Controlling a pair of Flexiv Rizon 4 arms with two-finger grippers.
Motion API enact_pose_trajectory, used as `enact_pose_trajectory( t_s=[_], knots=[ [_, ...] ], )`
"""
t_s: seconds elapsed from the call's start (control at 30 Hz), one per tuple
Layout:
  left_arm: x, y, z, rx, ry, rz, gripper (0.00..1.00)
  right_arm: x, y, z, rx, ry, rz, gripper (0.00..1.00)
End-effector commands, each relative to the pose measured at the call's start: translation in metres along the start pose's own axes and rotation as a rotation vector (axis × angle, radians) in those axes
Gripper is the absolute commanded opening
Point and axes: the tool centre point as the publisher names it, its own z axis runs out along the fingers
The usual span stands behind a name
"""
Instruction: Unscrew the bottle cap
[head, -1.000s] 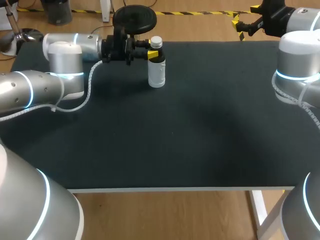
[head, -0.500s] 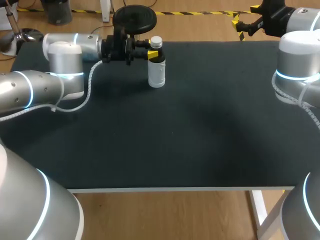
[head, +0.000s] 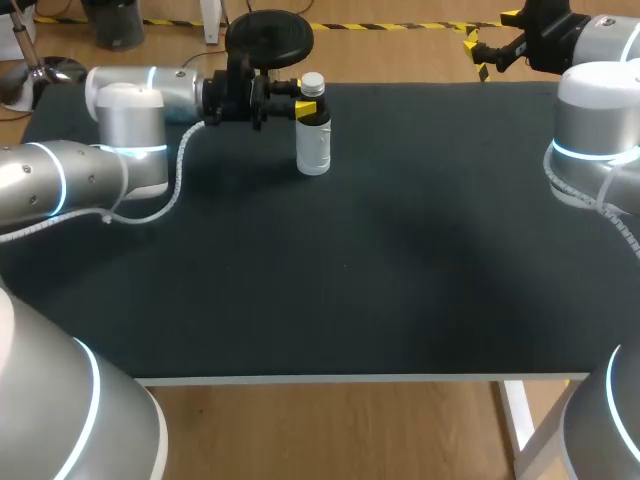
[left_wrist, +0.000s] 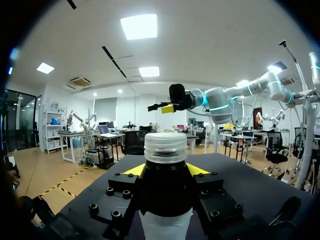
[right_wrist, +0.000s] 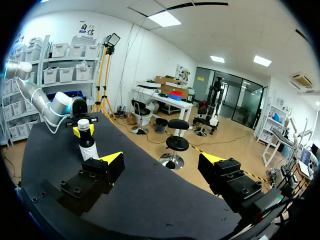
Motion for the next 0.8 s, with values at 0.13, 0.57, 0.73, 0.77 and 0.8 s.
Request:
enact_pose_trajectory(
  t_s=[0.13, 0.57, 0.73, 0.77, 0.8],
  knots=[
    [0.0, 0.0, 0.001, 0.0, -0.003, 0.002, 0.0, 0.0, 0.0, -0.001, 0.003, 0.0, 0.0, 1.0],
    [0.0, 0.0, 0.001, 0.0, -0.003, 0.002, 0.0, 0.007, 0.009, 0.008, -0.058, 0.134, -0.027, 1.0],
    [0.0, 0.0, 0.001, 0.0, -0.003, 0.002, 0.0, 0.018, 0.013, 0.018, -0.093, 0.27, -0.053, 1.0],
    [0.0, 0.0, 0.001, 0.0, -0.003, 0.002, 0.0, 0.021, 0.013, 0.02, -0.1, 0.297, -0.049, 1.0],
    [0.0, 0.0, 0.001, 0.0, -0.003, 0.002, 0.0, 0.025, 0.013, 0.023, -0.107, 0.336, -0.05, 1.0]
  ],
)
